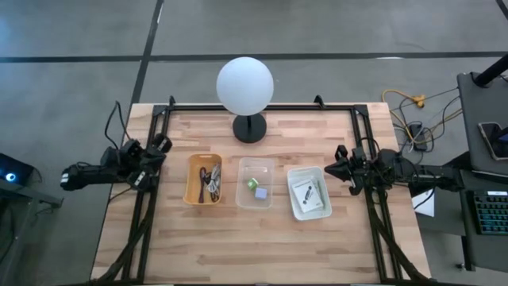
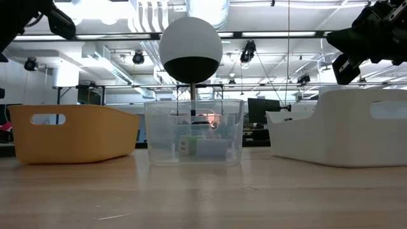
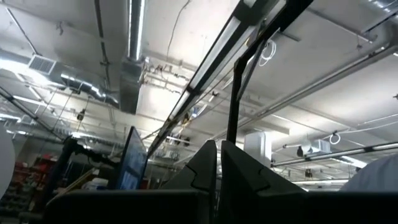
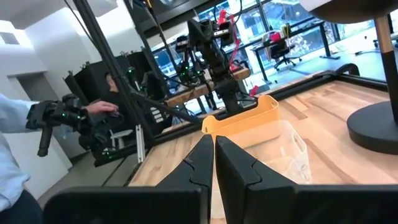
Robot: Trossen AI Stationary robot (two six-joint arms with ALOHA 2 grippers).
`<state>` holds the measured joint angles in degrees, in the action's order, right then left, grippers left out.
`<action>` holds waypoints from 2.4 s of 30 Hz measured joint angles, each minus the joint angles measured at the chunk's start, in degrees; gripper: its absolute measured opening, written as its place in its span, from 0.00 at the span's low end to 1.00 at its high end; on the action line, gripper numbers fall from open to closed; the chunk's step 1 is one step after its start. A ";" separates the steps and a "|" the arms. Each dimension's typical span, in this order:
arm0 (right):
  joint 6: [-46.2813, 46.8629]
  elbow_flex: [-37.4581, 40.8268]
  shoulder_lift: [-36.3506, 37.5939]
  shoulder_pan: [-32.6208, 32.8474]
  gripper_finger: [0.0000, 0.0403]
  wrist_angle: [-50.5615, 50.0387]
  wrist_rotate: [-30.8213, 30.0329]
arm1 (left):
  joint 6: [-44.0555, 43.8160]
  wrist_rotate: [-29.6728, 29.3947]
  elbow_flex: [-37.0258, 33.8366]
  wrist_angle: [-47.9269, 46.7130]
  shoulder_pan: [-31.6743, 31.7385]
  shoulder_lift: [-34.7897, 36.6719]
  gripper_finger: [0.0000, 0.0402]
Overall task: Pick and place items into bin
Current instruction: Return to Home Position
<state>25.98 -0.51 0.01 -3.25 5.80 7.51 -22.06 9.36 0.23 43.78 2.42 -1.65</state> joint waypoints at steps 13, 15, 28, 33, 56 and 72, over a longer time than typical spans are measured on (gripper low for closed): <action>0.00 -0.02 -1.81 -0.04 0.02 -0.95 -0.02 | 0.00 0.01 0.00 -0.27 0.06 -1.89 0.02; -0.01 -0.02 -2.17 -0.04 0.02 -0.98 -0.01 | 0.00 0.01 0.00 -0.15 0.08 -2.55 0.02; -0.01 -0.07 -0.72 -0.03 0.02 1.39 -0.03 | 0.00 -0.03 0.05 -0.27 0.08 -6.71 0.02; -0.02 -0.07 -0.59 -0.02 0.02 1.25 -0.04 | 0.00 -0.24 0.06 0.38 0.08 -5.25 0.02; -0.02 -0.11 -0.97 -0.03 0.02 -4.41 -0.05 | 0.00 -0.20 1.97 -27.17 0.38 -2.86 0.02; -0.02 -0.11 -1.22 -0.52 0.02 -2.59 -0.09 | 0.00 -0.19 1.66 -30.68 0.87 -0.80 0.02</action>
<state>25.96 -0.62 -1.21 -3.77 3.21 7.42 -22.06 9.17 1.89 13.10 3.29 -2.45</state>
